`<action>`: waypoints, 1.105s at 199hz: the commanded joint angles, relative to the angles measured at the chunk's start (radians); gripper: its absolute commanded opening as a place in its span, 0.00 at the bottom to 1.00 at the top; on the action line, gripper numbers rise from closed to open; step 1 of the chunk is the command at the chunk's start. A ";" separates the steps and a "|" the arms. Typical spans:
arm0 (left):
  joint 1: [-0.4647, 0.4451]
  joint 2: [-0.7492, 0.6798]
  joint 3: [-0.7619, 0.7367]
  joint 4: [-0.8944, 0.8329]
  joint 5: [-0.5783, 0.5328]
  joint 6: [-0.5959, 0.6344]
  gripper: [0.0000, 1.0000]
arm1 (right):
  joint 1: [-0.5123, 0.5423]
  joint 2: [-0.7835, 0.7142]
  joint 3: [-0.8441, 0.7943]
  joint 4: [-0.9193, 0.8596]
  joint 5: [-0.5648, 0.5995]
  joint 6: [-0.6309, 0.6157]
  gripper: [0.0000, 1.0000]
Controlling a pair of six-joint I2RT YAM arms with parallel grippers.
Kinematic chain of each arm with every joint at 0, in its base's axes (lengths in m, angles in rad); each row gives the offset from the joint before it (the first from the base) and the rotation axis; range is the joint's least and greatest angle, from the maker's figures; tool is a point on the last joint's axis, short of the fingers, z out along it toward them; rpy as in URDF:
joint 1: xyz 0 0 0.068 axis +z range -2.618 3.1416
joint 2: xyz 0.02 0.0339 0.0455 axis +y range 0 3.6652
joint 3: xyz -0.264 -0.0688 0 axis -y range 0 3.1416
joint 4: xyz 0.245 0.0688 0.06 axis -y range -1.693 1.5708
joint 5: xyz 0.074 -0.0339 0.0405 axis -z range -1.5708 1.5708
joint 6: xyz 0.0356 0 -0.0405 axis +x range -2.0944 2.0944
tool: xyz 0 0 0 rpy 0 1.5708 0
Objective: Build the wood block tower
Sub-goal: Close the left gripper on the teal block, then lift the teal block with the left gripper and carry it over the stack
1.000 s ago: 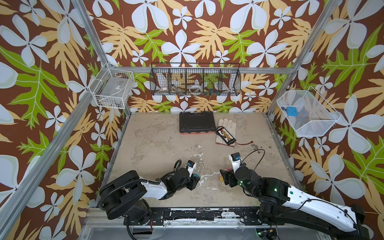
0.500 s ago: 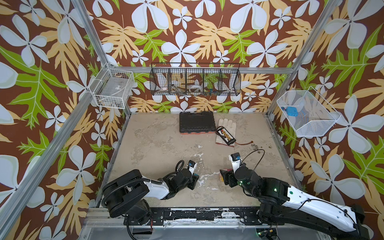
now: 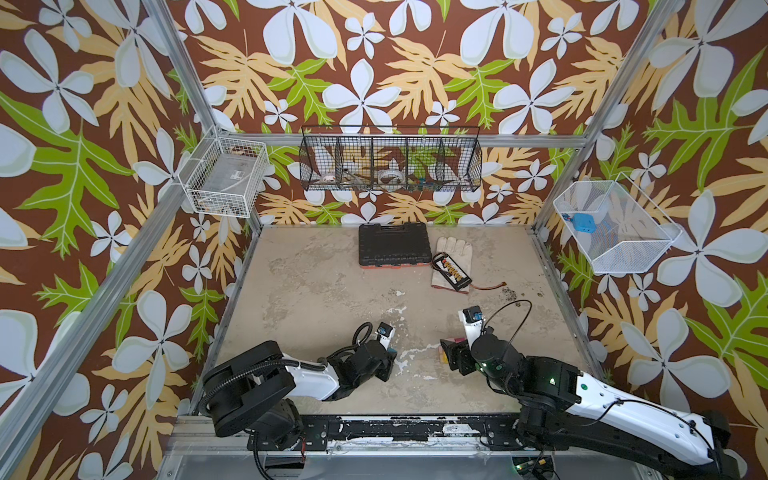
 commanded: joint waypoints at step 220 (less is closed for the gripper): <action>0.000 -0.050 0.494 -0.205 0.414 0.466 0.00 | -0.615 0.001 -0.109 0.140 -0.235 -0.054 0.59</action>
